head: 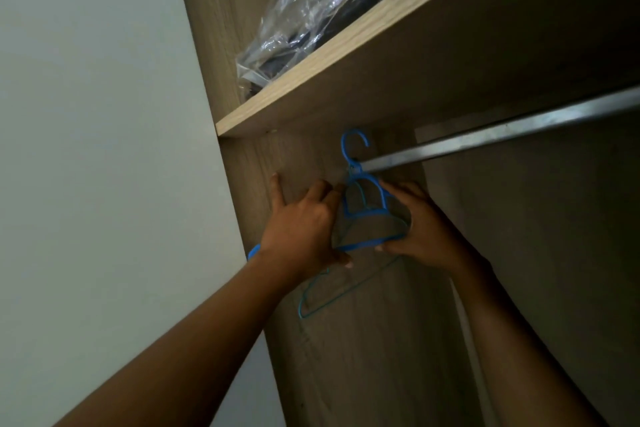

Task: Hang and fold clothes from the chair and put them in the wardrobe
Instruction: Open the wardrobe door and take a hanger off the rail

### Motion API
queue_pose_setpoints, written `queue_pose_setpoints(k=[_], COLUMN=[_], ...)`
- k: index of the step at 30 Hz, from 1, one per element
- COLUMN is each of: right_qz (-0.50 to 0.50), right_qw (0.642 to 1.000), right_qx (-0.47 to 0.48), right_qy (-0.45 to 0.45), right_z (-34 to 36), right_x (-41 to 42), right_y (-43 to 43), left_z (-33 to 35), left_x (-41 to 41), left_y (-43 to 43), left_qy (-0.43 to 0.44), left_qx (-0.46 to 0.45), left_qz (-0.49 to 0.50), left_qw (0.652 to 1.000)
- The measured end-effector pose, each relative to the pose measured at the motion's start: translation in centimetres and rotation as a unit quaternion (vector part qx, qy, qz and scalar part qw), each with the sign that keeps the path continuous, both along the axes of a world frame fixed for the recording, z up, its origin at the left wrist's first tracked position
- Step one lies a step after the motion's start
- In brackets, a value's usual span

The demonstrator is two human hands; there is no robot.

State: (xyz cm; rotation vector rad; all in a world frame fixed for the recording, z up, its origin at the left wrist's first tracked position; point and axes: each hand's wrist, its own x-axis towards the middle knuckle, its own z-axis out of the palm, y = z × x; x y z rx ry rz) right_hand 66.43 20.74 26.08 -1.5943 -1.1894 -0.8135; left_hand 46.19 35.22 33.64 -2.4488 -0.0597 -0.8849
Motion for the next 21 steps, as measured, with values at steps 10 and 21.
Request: queue_pose_setpoints(k=[10, 21], right_qz=[0.013, 0.073], right_qw=[0.999, 0.997], right_qx=[0.033, -0.018], right_qy=[0.012, 0.011], right_z=[-1.4, -1.9], right_x=[-4.9, -21.7], right_y=[-3.1, -1.9], left_z=[-1.0, -2.9], left_x=[-4.6, -23.4], left_y=[-3.0, -4.8], left_qy=[0.015, -0.015], left_qx=[-0.03, -0.171], left_qz=[-0.043, 0.044], left_qw=[0.999, 0.984])
